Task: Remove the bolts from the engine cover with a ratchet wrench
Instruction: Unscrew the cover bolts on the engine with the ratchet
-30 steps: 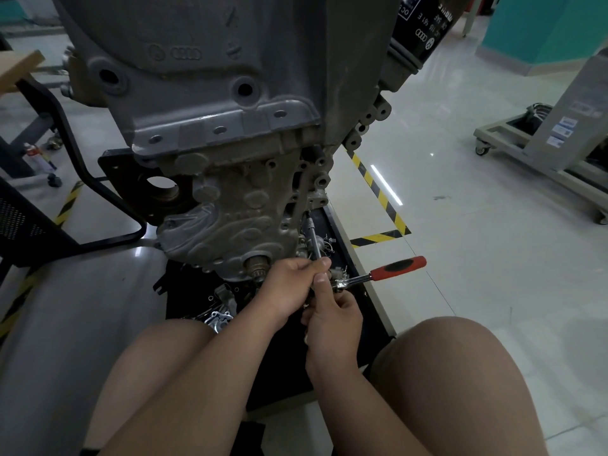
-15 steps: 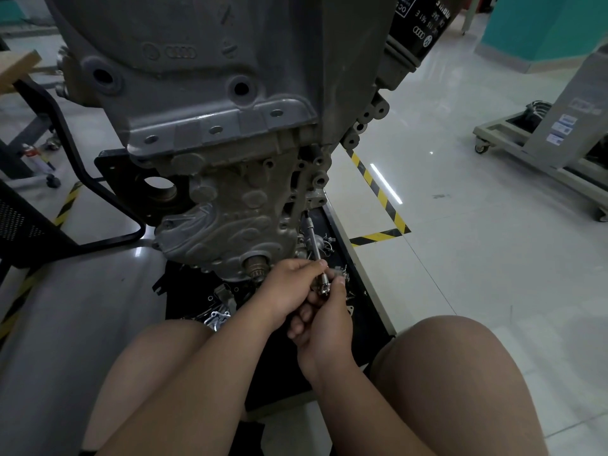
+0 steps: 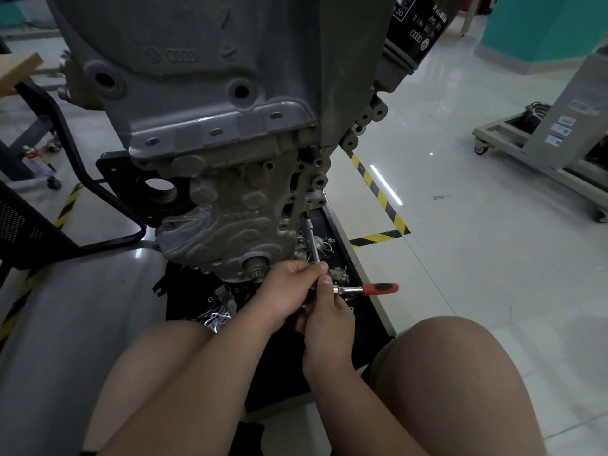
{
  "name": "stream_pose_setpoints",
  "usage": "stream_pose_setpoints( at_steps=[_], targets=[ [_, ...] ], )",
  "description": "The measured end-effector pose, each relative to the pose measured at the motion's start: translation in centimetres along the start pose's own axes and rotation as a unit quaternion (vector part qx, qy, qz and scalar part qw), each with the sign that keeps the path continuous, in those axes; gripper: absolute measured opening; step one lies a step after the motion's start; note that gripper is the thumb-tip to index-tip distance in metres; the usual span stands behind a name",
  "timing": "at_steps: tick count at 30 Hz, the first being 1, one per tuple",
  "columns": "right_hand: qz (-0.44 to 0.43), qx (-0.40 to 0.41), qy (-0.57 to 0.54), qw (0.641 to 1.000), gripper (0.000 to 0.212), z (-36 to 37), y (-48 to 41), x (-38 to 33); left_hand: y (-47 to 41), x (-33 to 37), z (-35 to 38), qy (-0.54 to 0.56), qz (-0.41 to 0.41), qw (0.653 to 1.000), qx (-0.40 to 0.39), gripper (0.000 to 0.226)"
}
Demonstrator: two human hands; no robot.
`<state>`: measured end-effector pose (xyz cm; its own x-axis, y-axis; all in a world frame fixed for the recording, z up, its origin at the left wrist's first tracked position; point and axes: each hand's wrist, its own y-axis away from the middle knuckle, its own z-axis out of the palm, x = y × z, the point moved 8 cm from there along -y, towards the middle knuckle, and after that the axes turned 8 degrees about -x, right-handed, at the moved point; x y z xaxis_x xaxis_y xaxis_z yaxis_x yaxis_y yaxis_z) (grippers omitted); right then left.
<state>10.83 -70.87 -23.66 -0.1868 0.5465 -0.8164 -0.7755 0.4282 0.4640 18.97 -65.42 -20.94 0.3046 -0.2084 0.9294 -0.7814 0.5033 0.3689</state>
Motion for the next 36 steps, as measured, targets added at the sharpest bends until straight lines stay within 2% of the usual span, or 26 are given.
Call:
stream_pose_setpoints(
  at_steps=[8,11,15,17,21,29,33,36],
  targets=[
    [-0.026,0.012,0.012,1.000,0.031,-0.2,0.3,-0.5,-0.1,0.0,-0.1,-0.002,-0.008,1.000,0.004,0.030],
    [-0.021,0.009,0.014,1.000,0.039,-0.1,0.1,-0.4,0.0,0.0,-0.1,-0.010,-0.006,1.000,0.003,0.031],
    [0.013,-0.004,-0.026,1.000,0.062,0.4,-0.3,0.0,0.1,-0.3,0.1,0.000,-0.023,1.000,-0.017,0.036],
    [0.031,-0.007,-0.038,0.999,0.067,0.6,-0.4,0.3,0.0,-0.4,0.3,0.001,-0.032,0.999,-0.031,0.036],
    [0.056,-0.015,-0.064,0.996,0.068,0.7,-0.6,0.8,0.0,-0.6,0.7,-0.007,-0.043,0.998,-0.051,0.036],
    [0.083,-0.023,-0.071,0.994,0.062,0.8,-0.8,1.6,0.3,-0.5,0.5,-0.013,-0.042,0.998,-0.038,0.032],
    [0.090,-0.028,-0.058,0.994,0.061,0.9,-0.8,1.7,0.4,-0.6,0.4,-0.004,-0.047,0.998,-0.035,0.035],
    [0.062,-0.016,-0.012,0.998,0.059,0.5,-0.7,1.1,0.3,-0.4,0.1,-0.003,-0.032,0.999,-0.013,0.040]
  ],
)
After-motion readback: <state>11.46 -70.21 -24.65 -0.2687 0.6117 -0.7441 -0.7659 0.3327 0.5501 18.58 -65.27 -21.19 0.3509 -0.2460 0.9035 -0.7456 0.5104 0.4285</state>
